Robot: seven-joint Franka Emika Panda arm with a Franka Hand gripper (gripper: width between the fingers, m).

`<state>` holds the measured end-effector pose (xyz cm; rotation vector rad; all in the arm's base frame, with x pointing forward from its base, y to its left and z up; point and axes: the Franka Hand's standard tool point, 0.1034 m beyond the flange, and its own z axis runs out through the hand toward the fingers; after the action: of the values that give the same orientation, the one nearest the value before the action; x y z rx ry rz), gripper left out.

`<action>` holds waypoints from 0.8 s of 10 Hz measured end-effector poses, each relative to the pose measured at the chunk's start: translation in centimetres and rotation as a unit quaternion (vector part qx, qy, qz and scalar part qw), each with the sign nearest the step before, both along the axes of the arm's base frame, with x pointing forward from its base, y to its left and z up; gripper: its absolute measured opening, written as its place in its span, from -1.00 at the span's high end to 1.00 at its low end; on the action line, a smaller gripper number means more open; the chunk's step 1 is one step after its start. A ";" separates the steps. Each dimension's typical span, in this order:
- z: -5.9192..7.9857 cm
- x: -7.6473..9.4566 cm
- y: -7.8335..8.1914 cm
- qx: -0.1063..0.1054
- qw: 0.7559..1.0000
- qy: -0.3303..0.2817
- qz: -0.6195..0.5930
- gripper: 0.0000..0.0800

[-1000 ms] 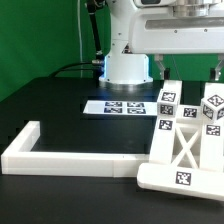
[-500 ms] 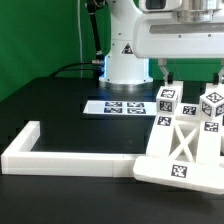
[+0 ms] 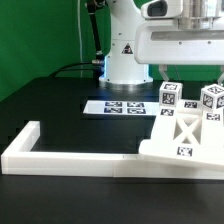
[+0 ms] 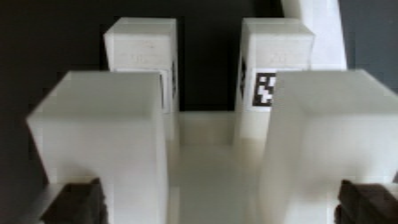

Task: Assemble chair

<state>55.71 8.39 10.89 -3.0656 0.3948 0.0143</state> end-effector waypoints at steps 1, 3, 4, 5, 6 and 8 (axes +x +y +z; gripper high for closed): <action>-0.5 -0.5 0.2 -0.002 1.000 0.000 -0.001 -0.62; -0.9 -0.8 0.5 -0.005 1.000 -0.012 -0.001 -0.62; -0.9 -0.7 0.5 -0.006 1.000 -0.019 0.000 -0.62; -0.9 -0.8 0.5 -0.007 1.000 -0.027 0.000 -0.62; -0.8 -0.7 0.5 -0.007 1.000 -0.027 0.000 -0.62; -0.2 -0.6 0.6 -0.003 1.000 -0.029 -0.001 -0.62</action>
Offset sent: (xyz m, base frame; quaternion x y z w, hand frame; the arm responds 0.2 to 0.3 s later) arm -0.0145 0.0049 -0.0097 0.0001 0.0124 0.0038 0.9999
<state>55.13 8.98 10.73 -3.0635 0.3961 -0.0756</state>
